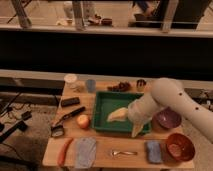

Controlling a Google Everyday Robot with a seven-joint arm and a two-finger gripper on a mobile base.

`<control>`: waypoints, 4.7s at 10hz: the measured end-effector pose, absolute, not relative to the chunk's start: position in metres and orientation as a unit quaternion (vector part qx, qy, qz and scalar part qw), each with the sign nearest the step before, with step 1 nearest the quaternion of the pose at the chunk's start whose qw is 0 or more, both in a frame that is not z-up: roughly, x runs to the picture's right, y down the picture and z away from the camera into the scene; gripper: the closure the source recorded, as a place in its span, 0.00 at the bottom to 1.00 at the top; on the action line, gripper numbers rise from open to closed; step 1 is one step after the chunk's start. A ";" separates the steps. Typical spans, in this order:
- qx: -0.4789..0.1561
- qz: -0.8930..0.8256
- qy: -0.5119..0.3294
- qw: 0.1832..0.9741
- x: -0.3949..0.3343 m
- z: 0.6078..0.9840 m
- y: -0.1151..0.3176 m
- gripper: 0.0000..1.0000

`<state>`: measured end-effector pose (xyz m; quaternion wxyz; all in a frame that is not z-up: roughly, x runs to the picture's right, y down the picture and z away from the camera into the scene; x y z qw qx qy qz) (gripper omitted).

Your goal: Place pepper in table surface

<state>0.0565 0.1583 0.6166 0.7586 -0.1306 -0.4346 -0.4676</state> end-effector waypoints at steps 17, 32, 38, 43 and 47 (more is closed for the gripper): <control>-0.098 -0.527 -0.465 0.704 -0.073 0.608 0.189 0.20; -0.086 -0.570 -0.489 0.655 -0.208 0.630 0.240 0.20; -0.080 -0.584 -0.480 0.650 -0.234 0.640 0.245 0.20; -0.082 -0.593 -0.485 0.637 -0.250 0.658 0.257 0.20; -0.098 -0.604 -0.491 0.619 -0.259 0.674 0.277 0.20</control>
